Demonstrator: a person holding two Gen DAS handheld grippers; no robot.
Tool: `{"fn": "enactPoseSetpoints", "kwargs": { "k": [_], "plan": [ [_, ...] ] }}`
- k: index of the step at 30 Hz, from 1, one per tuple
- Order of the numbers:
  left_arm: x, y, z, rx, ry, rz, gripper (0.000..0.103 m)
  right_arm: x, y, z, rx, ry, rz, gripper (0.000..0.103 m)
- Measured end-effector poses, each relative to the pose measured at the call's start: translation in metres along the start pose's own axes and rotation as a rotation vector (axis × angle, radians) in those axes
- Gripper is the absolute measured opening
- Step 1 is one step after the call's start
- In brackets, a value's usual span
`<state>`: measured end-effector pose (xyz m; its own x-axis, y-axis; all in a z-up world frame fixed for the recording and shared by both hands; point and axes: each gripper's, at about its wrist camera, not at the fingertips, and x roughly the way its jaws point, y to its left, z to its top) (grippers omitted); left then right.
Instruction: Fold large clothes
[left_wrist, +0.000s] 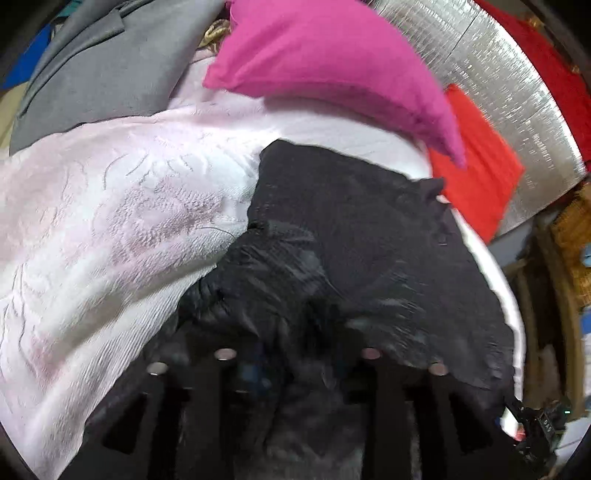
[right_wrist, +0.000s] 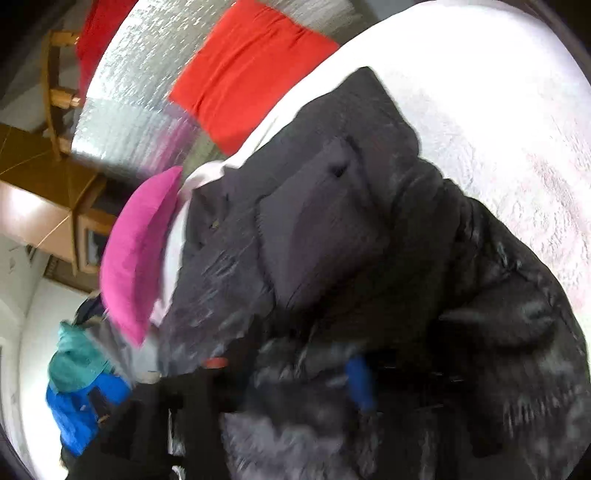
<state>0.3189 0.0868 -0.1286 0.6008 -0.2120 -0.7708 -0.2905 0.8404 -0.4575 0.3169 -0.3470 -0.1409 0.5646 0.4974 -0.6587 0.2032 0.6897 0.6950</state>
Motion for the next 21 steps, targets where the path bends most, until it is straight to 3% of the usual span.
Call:
{"fn": "enactPoseSetpoints", "kwargs": {
  "k": [3,7,11,14,16,17,19,21],
  "plan": [
    [-0.029,-0.003,-0.005,0.063,-0.030,0.026,0.062,-0.026,0.008,-0.013,-0.070,0.031,-0.005,0.074],
    [-0.050,-0.038,-0.001,0.236,-0.159,0.081,0.065,-0.057,0.041,-0.016,-0.192,-0.036,0.041,0.073],
    [-0.019,-0.074,0.006,0.361,-0.222,0.152,0.065,-0.039,0.080,0.007,-0.329,-0.155,0.022,0.073],
    [0.027,-0.079,0.007,0.422,-0.166,0.253,0.065,-0.001,0.081,0.020,-0.365,-0.144,-0.067,0.073],
    [0.056,-0.072,0.000,0.453,-0.088,0.337,0.066,0.043,0.067,0.021,-0.381,-0.052,-0.241,0.073],
    [0.058,-0.070,-0.005,0.473,-0.121,0.331,0.067,0.055,0.061,0.019,-0.390,-0.015,-0.276,0.069],
    [0.053,-0.072,-0.005,0.504,-0.128,0.339,0.067,0.056,0.071,0.009,-0.499,-0.049,-0.342,0.065],
    [0.035,-0.072,0.004,0.490,-0.154,0.287,0.066,0.048,0.081,0.009,-0.503,-0.052,-0.318,0.065]
  ]
}}
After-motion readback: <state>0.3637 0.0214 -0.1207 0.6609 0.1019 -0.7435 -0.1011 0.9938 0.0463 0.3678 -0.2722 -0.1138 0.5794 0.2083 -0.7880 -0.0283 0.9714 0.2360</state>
